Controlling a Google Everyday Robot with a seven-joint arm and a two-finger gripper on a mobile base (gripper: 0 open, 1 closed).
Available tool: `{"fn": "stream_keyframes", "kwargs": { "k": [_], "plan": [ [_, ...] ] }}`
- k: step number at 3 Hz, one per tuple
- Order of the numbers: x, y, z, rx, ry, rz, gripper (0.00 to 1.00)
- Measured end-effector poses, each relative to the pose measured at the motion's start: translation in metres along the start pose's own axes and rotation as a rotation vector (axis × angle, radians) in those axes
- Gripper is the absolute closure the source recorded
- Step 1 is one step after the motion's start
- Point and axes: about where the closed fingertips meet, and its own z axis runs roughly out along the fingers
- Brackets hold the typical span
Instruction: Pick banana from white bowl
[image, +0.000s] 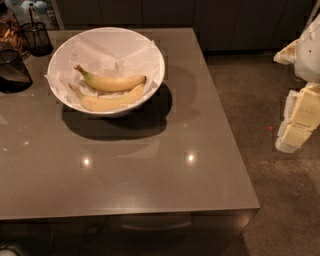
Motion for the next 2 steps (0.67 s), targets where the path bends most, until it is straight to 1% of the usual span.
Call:
{"fn": "stream_keyframes", "kwargs": {
  "k": [1, 2],
  "plan": [
    [-0.005, -0.003, 0.000, 0.006, 0.000, -0.002, 0.00],
    [-0.029, -0.014, 0.005, -0.011, 0.034, -0.009, 0.00]
  ]
}}
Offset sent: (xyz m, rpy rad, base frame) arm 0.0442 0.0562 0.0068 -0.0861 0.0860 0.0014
